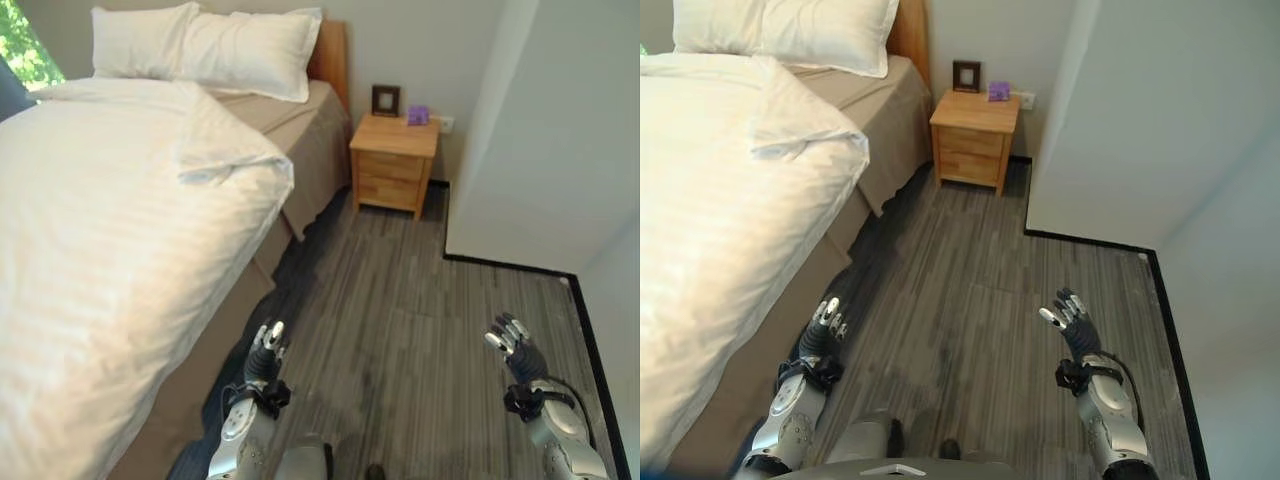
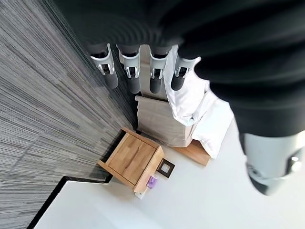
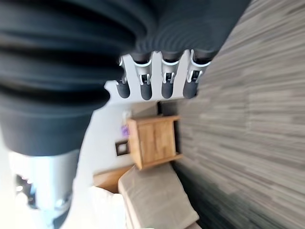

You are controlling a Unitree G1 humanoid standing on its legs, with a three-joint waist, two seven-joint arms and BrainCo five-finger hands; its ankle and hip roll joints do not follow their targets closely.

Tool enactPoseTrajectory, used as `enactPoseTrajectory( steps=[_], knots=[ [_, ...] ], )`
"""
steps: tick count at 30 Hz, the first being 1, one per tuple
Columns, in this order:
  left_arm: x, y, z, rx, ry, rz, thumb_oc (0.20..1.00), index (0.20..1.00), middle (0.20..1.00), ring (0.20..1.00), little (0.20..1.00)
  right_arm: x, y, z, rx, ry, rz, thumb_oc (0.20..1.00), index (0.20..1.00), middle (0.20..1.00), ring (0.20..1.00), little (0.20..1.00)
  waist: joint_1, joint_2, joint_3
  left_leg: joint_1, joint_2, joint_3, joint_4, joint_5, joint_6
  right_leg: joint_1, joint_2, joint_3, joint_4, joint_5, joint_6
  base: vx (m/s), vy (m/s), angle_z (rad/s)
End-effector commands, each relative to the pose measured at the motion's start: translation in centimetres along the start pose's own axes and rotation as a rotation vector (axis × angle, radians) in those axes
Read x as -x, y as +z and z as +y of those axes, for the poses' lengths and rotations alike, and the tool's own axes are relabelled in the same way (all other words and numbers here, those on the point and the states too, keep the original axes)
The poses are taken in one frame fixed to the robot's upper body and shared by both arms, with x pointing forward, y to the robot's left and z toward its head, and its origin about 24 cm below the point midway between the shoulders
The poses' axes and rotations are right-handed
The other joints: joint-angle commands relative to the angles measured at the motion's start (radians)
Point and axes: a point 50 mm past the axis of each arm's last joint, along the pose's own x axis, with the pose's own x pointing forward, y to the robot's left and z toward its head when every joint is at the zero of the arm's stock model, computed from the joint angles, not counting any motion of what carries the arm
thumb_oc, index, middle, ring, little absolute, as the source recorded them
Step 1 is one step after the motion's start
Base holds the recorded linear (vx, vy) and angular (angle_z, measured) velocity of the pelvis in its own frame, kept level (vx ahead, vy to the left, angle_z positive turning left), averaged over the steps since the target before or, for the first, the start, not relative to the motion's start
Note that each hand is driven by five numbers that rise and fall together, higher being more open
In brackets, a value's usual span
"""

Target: Making the bed.

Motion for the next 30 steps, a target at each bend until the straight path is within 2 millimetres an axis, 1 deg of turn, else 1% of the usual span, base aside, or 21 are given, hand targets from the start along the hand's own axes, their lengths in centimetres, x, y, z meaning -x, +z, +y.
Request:
enactPoseTrajectory(
  steps=[1, 3, 4, 6, 8, 10, 12, 14, 15, 16, 17, 18, 19, 20, 21, 22, 23, 24, 27, 29, 30],
  knots=[
    [-0.7, 2.7, -0.1, -0.009, -0.038, -0.124, 1.0, 1.0, 1.0, 1.0, 1.0, -0.5, 3.1, 0.8, 0.056, 0.092, -0.138, 1.0, 1.0, 1.0, 1.0, 1.0, 0.044, 0.002, 0.006, 0.064, -0.039, -0.027, -0.301, 0.233, -0.029, 0.119, -0.048, 0.092, -0.045, -0.003, 0.128, 0.57, 0.029, -0.2],
    [-0.4, 2.4, 0.6, -0.018, -0.012, -0.111, 1.0, 1.0, 1.0, 1.0, 1.0, -0.5, 3.0, 1.3, 0.053, 0.124, -0.134, 1.0, 1.0, 1.0, 1.0, 1.0, 0.061, 0.005, -0.011, 0.053, -0.041, -0.016, -0.373, 0.267, -0.047, 0.156, -0.046, 0.116, -0.045, -0.031, 0.13, 0.65, 0.059, -0.28],
    [-0.3, 2.4, 1.1, -0.021, 0.014, -0.112, 1.0, 1.0, 1.0, 1.0, 1.0, -0.4, 3.1, 2.0, 0.078, 0.174, -0.134, 1.0, 1.0, 1.0, 1.0, 1.0, 0.067, 0.0, -0.027, 0.05, -0.024, 0.066, -0.367, 0.285, -0.045, 0.196, -0.048, 0.131, -0.045, -0.047, 0.134, 0.59, 0.097, -0.44],
    [0.1, 2.0, 1.5, -0.021, 0.023, -0.107, 1.0, 1.0, 1.0, 1.0, 1.0, -0.1, 2.8, 2.8, 0.095, 0.22, -0.12, 1.0, 1.0, 1.0, 1.0, 1.0, 0.071, -0.02, -0.055, 0.067, -0.031, 0.098, -0.352, 0.276, -0.017, 0.215, -0.074, 0.131, -0.03, -0.057, 0.142, 0.68, 0.133, -0.56],
    [0.3, 1.8, 2.1, -0.067, 0.047, -0.087, 1.0, 1.0, 1.0, 1.0, 1.0, 0.1, 1.8, 3.6, 0.107, 0.25, -0.085, 1.0, 1.0, 1.0, 1.0, 1.0, 0.08, -0.062, -0.077, 0.083, -0.057, 0.116, -0.325, 0.24, 0.012, 0.194, -0.118, 0.123, 0.085, 0.012, 0.183, 0.56, 0.131, -0.28],
    [0.5, 2.4, 2.7, -0.074, 0.071, -0.108, 1.0, 1.0, 1.0, 1.0, 1.0, -0.2, 1.8, 4.9, 0.074, 0.297, -0.092, 1.0, 1.0, 1.0, 1.0, 1.0, 0.104, -0.079, -0.073, 0.124, -0.066, 0.144, -0.305, 0.184, 0.046, 0.124, -0.152, 0.1, 0.323, 0.21, 0.271, 0.49, 0.126, -0.14],
    [0.5, 3.1, 2.7, -0.077, 0.068, -0.13, 1.0, 1.0, 1.0, 1.0, 1.0, -0.4, 2.1, 5.7, 0.102, 0.342, -0.103, 1.0, 1.0, 1.0, 1.0, 1.0, 0.1, -0.046, -0.048, 0.212, -0.049, 0.14, -0.317, 0.147, 0.063, 0.013, -0.173, 0.037, 0.534, 0.327, 0.306, 0.47, 0.16, -0.22],
    [0.4, 3.3, 2.8, -0.104, 0.067, -0.13, 1.0, 1.0, 1.0, 1.0, 1.0, -0.6, 2.1, 6.4, 0.115, 0.352, -0.105, 1.0, 1.0, 1.0, 1.0, 1.0, 0.082, -0.007, -0.027, 0.292, -0.038, 0.11, -0.328, 0.109, 0.085, -0.08, -0.209, -0.028, 0.656, 0.33, 0.276, 0.5, 0.18, 0.13],
    [0.3, 3.7, 3.0, -0.12, 0.077, -0.142, 1.0, 1.0, 1.0, 1.0, 1.0, -0.7, 2.2, 6.8, 0.099, 0.354, -0.112, 1.0, 1.0, 1.0, 1.0, 1.0, 0.066, 0.004, -0.008, 0.34, -0.042, 0.096, -0.347, 0.096, 0.088, -0.146, -0.247, -0.052, 0.685, 0.283, 0.254, 0.29, 0.107, 0.43],
    [0.3, 3.7, 3.0, -0.12, 0.077, -0.142, 1.0, 1.0, 1.0, 1.0, 1.0, -0.7, 2.2, 6.8, 0.099, 0.354, -0.112, 1.0, 1.0, 1.0, 1.0, 1.0, 0.065, 0.004, -0.009, 0.339, -0.041, 0.096, -0.347, 0.097, 0.088, -0.147, -0.246, -0.053, 0.684, 0.284, 0.253, 0.47, 0.023, 0.42],
    [0.0, 4.2, 2.7, -0.111, 0.058, -0.161, 1.0, 1.0, 1.0, 1.0, 1.0, -0.7, 2.3, 7.0, 0.073, 0.367, -0.119, 1.0, 1.0, 1.0, 1.0, 1.0, 0.043, 0.021, 0.007, 0.396, -0.037, 0.052, -0.358, 0.076, 0.081, -0.213, -0.274, -0.076, 0.615, 0.204, 0.223, 0.31, -0.028, 0.69],
    [-0.1, 4.2, 2.7, -0.11, 0.058, -0.161, 1.0, 1.0, 1.0, 1.0, 1.0, -0.7, 2.3, 7.0, 0.073, 0.367, -0.119, 1.0, 1.0, 1.0, 1.0, 1.0, 0.038, 0.022, 0.009, 0.397, -0.037, 0.047, -0.358, 0.077, 0.08, -0.208, -0.274, -0.082, 0.612, 0.204, 0.222, 0.69, -0.165, 0.61],
    [-0.1, 4.4, 2.4, -0.116, 0.033, -0.165, 1.0, 1.0, 1.0, 1.0, 1.0, -0.4, 2.2, 6.4, 0.074, 0.361, -0.111, 1.0, 1.0, 1.0, 1.0, 1.0, 0.012, 0.025, 0.012, 0.447, -0.045, -0.019, -0.361, 0.04, 0.063, -0.258, -0.282, -0.062, 0.422, 0.175, 0.218, 0.39, -0.142, 0.71],
    [-0.1, 4.4, 2.4, -0.116, 0.033, -0.165, 1.0, 1.0, 1.0, 1.0, 1.0, -0.4, 2.2, 6.4, 0.074, 0.361, -0.111, 1.0, 1.0, 1.0, 1.0, 1.0, 0.009, 0.027, 0.011, 0.446, -0.043, -0.021, -0.36, 0.04, 0.063, -0.255, -0.281, -0.066, 0.416, 0.179, 0.217, 0.66, -0.271, 0.92],
    [-0.2, 4.4, 2.2, -0.131, 0.018, -0.164, 1.0, 1.0, 1.0, 1.0, 1.0, -0.1, 1.8, 6.1, 0.071, 0.342, -0.096, 1.0, 1.0, 1.0, 1.0, 1.0, -0.008, 0.01, 0.011, 0.466, -0.052, -0.059, -0.351, 0.005, 0.049, -0.261, -0.283, -0.009, 0.238, 0.19, 0.236, 0.29, -0.133, 0.96],
    [-0.2, 4.4, 2.2, -0.131, 0.018, -0.163, 1.0, 1.0, 1.0, 1.0, 1.0, -0.1, 1.8, 6.0, 0.071, 0.341, -0.095, 1.0, 1.0, 1.0, 1.0, 1.0, -0.01, 0.015, 0.017, 0.474, -0.046, -0.062, -0.349, 0.0, 0.048, -0.246, -0.278, -0.015, 0.228, 0.192, 0.236, 0.66, -0.264, 1.24],
    [-0.1, 4.3, 2.4, -0.153, 0.014, -0.16, 1.0, 1.0, 1.0, 1.0, 1.0, 0.5, 1.1, 5.6, 0.068, 0.335, -0.067, 1.0, 1.0, 1.0, 1.0, 1.0, -0.037, 0.008, 0.019, 0.518, -0.045, -0.126, -0.349, -0.025, 0.029, -0.271, -0.26, 0.12, 0.076, 0.216, 0.271, 0.39, -0.131, 0.92],
    [-0.1, 4.3, 2.4, -0.153, 0.014, -0.159, 1.0, 1.0, 1.0, 1.0, 1.0, 0.5, 1.1, 5.6, 0.068, 0.335, -0.066, 1.0, 1.0, 1.0, 1.0, 1.0, -0.038, 0.012, 0.022, 0.525, -0.041, -0.127, -0.35, -0.027, 0.029, -0.263, -0.257, 0.118, 0.073, 0.215, 0.271, 0.52, -0.204, 0.82],
    [-0.1, 4.4, 2.0, -0.17, -0.01, -0.167, 1.0, 1.0, 1.0, 1.0, 1.0, 1.1, 0.9, 5.2, 0.079, 0.344, -0.054, 1.0, 1.0, 1.0, 1.0, 1.0, -0.063, 0.0, 0.017, 0.561, -0.021, -0.212, -0.341, -0.056, 0.01, -0.295, -0.249, 0.255, 0.01, 0.252, 0.315, 0.41, -0.214, 0.97],
    [-0.3, 4.2, 1.7, -0.157, -0.019, -0.165, 1.0, 1.0, 1.0, 1.0, 1.0, 1.4, 1.3, 4.8, 0.103, 0.356, -0.064, 1.0, 1.0, 1.0, 1.0, 1.0, -0.08, -0.016, 0.007, 0.593, 0.025, -0.303, -0.301, -0.069, -0.019, -0.311, -0.227, 0.317, 0.112, 0.255, 0.313, 0.49, -0.426, 1.4],
    [-0.3, 4.2, 1.7, -0.157, -0.019, -0.165, 1.0, 1.0, 1.0, 1.0, 1.0, 1.4, 1.3, 4.8, 0.103, 0.356, -0.064, 1.0, 1.0, 1.0, 1.0, 1.0, -0.084, -0.015, 0.007, 0.592, 0.027, -0.307, -0.3, -0.07, -0.02, -0.312, -0.226, 0.312, 0.117, 0.251, 0.312, 0.37, -0.401, 1.48]
  ],
)
